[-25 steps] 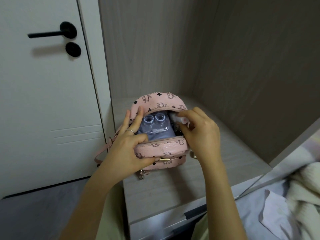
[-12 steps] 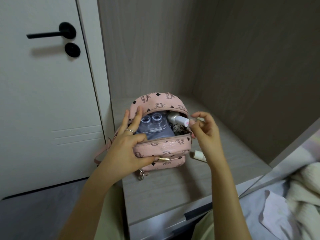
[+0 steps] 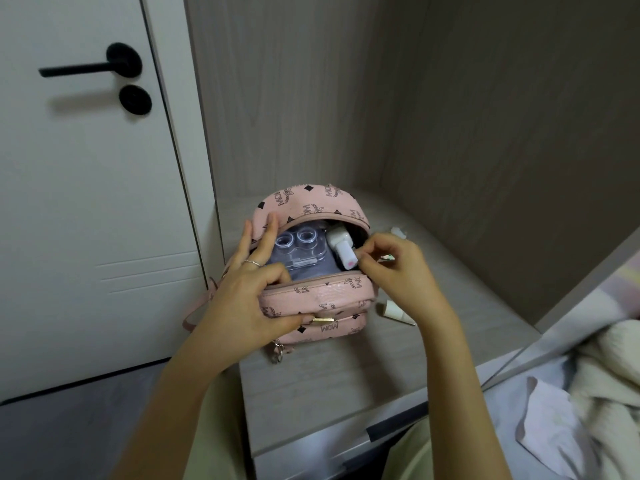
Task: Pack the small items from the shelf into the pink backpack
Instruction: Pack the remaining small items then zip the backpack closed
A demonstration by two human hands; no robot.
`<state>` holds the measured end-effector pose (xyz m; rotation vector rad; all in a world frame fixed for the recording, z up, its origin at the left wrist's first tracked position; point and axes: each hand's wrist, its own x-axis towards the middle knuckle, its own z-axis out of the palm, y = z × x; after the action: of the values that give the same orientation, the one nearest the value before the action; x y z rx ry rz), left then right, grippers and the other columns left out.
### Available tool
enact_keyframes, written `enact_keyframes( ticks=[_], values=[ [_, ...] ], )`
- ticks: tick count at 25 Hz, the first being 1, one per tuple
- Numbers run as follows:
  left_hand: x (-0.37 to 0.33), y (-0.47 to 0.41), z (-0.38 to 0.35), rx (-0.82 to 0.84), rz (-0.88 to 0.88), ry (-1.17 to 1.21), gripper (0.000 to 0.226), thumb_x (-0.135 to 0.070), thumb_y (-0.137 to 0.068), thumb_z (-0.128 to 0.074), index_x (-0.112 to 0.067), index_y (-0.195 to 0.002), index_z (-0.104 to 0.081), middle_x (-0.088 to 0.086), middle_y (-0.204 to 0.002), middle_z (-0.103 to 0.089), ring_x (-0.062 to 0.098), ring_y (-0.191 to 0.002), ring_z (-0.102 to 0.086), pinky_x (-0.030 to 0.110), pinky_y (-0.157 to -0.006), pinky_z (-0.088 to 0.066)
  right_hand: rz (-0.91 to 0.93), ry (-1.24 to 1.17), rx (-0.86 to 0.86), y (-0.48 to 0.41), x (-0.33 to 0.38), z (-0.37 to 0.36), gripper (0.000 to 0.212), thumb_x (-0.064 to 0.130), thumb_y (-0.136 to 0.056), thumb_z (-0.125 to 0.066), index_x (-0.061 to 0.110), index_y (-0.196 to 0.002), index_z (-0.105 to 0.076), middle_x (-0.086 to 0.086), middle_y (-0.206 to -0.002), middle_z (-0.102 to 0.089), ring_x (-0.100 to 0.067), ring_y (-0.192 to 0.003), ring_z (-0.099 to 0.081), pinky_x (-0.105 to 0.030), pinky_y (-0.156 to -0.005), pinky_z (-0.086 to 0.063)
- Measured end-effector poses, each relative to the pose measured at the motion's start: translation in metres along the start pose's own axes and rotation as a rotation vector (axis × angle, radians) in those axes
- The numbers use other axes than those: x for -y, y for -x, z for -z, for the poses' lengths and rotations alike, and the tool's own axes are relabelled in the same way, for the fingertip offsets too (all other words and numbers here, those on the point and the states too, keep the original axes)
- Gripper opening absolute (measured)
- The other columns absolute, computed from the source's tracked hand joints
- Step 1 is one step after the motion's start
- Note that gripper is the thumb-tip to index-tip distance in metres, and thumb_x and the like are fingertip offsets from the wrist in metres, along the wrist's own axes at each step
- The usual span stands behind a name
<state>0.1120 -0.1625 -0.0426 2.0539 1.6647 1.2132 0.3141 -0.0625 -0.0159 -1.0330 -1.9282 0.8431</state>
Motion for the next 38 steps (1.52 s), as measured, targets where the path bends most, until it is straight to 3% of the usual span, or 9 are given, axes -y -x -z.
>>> enact_keyframes(
  ticks=[5, 12, 17, 21, 25, 27, 32, 35, 38],
  values=[
    [0.000, 0.001, -0.003, -0.025, 0.020, 0.112, 0.047, -0.039, -0.059, -0.079, -0.034, -0.099, -0.054, -0.024, -0.154, -0.009, 0.002, -0.143, 0.009, 0.054, -0.116, -0.008, -0.062, -0.323, -0.077, 0.004, 0.001, -0.010, 0.014, 0.008, -0.092, -0.055, 0.007, -0.077, -0.055, 0.007, -0.064, -0.052, -0.005, -0.061, -0.047, -0.020, -0.056, -0.035],
    [-0.004, 0.002, -0.004, -0.051, 0.021, 0.096, 0.050, -0.042, -0.059, -0.073, -0.037, -0.104, -0.054, -0.025, -0.153, -0.009, 0.000, -0.143, 0.007, 0.046, -0.116, -0.009, -0.184, -0.375, -0.029, 0.002, 0.007, -0.013, 0.027, 0.000, -0.086, -0.062, 0.012, -0.068, -0.047, 0.000, -0.061, -0.045, -0.006, -0.051, -0.041, -0.015, -0.048, -0.033],
    [-0.010, 0.004, -0.003, -0.038, 0.054, 0.050, 0.050, -0.041, -0.062, -0.071, -0.046, -0.106, -0.049, -0.023, -0.153, -0.007, -0.002, -0.142, 0.007, 0.038, -0.116, -0.010, -0.082, -0.506, -0.270, 0.027, -0.005, -0.023, 0.016, 0.024, -0.090, -0.057, 0.010, -0.082, -0.058, -0.002, -0.074, -0.057, -0.002, -0.062, -0.052, -0.013, -0.053, -0.040],
    [-0.013, 0.001, 0.000, -0.015, 0.028, -0.114, 0.058, -0.034, -0.074, -0.073, -0.044, -0.124, -0.046, -0.023, -0.148, -0.017, 0.000, -0.142, -0.008, 0.038, -0.118, -0.016, -0.030, -0.455, -0.213, 0.038, -0.026, -0.019, 0.024, 0.024, -0.089, -0.047, 0.011, -0.096, -0.067, -0.008, -0.096, -0.068, -0.014, -0.091, -0.061, -0.026, -0.079, -0.047],
    [-0.015, -0.005, 0.001, -0.004, -0.002, -0.201, 0.052, -0.046, -0.081, -0.055, -0.037, -0.131, -0.047, -0.023, -0.147, -0.016, -0.010, -0.137, -0.008, 0.030, -0.115, -0.016, -0.044, -0.478, -0.357, 0.030, -0.047, 0.011, 0.023, 0.011, -0.099, -0.042, 0.011, -0.104, -0.064, -0.006, -0.098, -0.068, -0.009, -0.090, -0.066, -0.028, -0.083, -0.052],
    [-0.014, -0.005, 0.001, 0.013, -0.006, -0.146, 0.054, -0.050, -0.079, -0.048, -0.037, -0.131, -0.046, -0.024, -0.147, -0.013, -0.021, -0.133, 0.000, 0.031, -0.116, -0.012, -0.152, -0.288, -0.409, 0.033, -0.069, 0.030, 0.022, 0.005, -0.097, -0.045, 0.016, -0.104, -0.063, 0.001, -0.097, -0.067, -0.002, -0.087, -0.063, -0.029, -0.081, -0.049],
    [-0.007, 0.001, -0.004, -0.003, -0.032, -0.157, 0.052, -0.047, -0.080, -0.053, -0.037, -0.131, -0.046, -0.021, -0.152, -0.013, -0.005, -0.141, -0.005, 0.043, -0.117, -0.017, -0.328, 0.228, -0.007, 0.055, -0.112, 0.032, 0.051, 0.015, -0.077, -0.075, 0.022, -0.124, -0.057, 0.001, -0.121, -0.054, -0.016, -0.111, -0.051, -0.028, -0.098, -0.038],
    [-0.007, 0.005, -0.006, -0.033, -0.065, -0.129, 0.050, -0.045, -0.081, -0.061, -0.038, -0.128, -0.047, -0.018, -0.152, -0.018, 0.001, -0.143, -0.011, 0.048, -0.117, -0.019, -0.285, 0.407, -0.102, 0.051, -0.113, 0.013, 0.039, 0.022, -0.080, -0.073, 0.021, -0.117, -0.063, 0.000, -0.116, -0.061, -0.023, -0.109, -0.055, -0.042, -0.099, -0.040],
    [-0.009, 0.004, -0.008, -0.061, -0.050, -0.093, 0.048, -0.044, -0.075, -0.061, -0.037, -0.121, -0.052, -0.017, -0.151, -0.020, 0.006, -0.143, -0.015, 0.049, -0.117, -0.018, -0.318, -0.045, -0.295, 0.047, -0.099, -0.001, 0.027, 0.007, -0.087, -0.063, 0.013, -0.113, -0.060, -0.004, -0.107, -0.062, -0.020, -0.095, -0.055, -0.026, -0.085, -0.046]
  ],
)
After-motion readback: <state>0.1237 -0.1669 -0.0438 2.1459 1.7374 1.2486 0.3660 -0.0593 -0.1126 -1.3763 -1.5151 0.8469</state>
